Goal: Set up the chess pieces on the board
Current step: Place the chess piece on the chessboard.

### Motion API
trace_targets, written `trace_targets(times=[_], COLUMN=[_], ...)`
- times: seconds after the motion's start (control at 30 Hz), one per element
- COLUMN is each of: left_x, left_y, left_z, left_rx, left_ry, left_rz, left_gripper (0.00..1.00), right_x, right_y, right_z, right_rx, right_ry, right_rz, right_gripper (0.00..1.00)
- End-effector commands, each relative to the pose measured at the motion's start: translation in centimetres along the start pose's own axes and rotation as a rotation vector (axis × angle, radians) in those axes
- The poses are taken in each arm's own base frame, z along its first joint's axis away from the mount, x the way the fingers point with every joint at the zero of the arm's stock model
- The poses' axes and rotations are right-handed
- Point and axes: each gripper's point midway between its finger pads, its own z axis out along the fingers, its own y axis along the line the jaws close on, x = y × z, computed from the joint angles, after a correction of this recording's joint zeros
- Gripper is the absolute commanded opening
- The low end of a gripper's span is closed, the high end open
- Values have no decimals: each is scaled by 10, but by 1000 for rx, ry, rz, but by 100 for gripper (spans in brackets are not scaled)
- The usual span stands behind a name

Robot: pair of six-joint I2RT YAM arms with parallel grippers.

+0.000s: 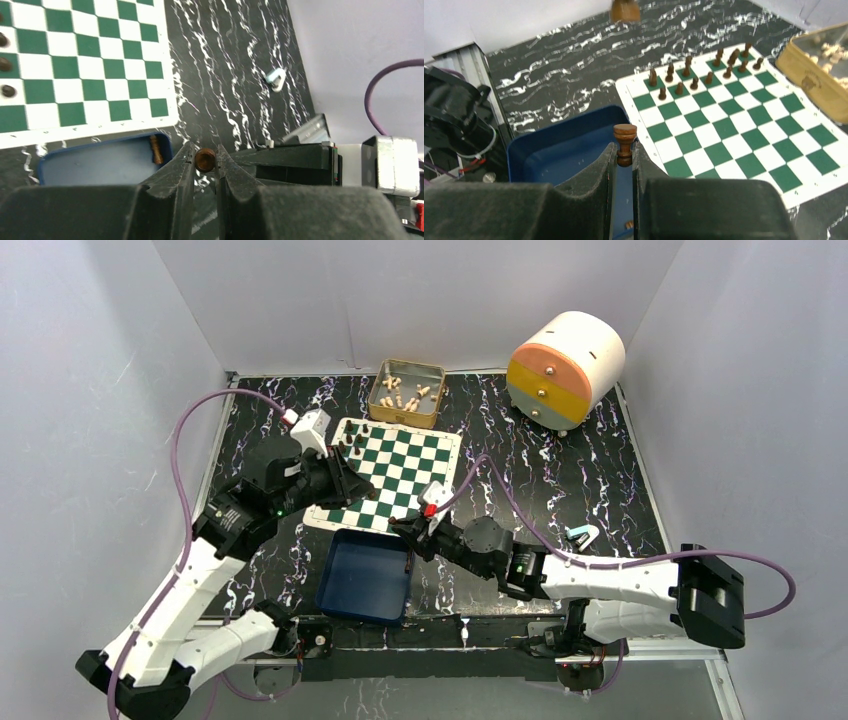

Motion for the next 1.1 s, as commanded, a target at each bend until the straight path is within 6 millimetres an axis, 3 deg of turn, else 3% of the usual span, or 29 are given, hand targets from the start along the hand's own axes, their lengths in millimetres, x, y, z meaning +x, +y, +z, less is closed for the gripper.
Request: trace_targets(times=[0.0, 0.13, 0.37, 0.57, 0.83, 1.07], left_x=[-28, -40, -57, -47, -23, -1], left_y=[24, 47, 118, 166, 231, 257], left_z=[-2, 10, 14, 20, 35, 41], left_rx=[-101, -177, -538, -733, -809, -865], left_ry=[-191, -282, -405, -428, -403, -391], left_rz=[98, 228, 241, 177, -78, -174], left_gripper=[0, 0, 0, 0, 0, 0], right_x=[-14, -19, -32, -37, -40, -40], right_y=[-7, -8, -8, -11, -13, -10], right_z=[-8, -13, -27, -37, -41, -39], right_rx=[41, 40, 29, 30, 35, 28], right_ry=[-56, -66, -98, -117, -133, -123], right_rz=[48, 52, 76, 88, 93, 91], right_gripper=[10, 10, 11, 11, 11, 11])
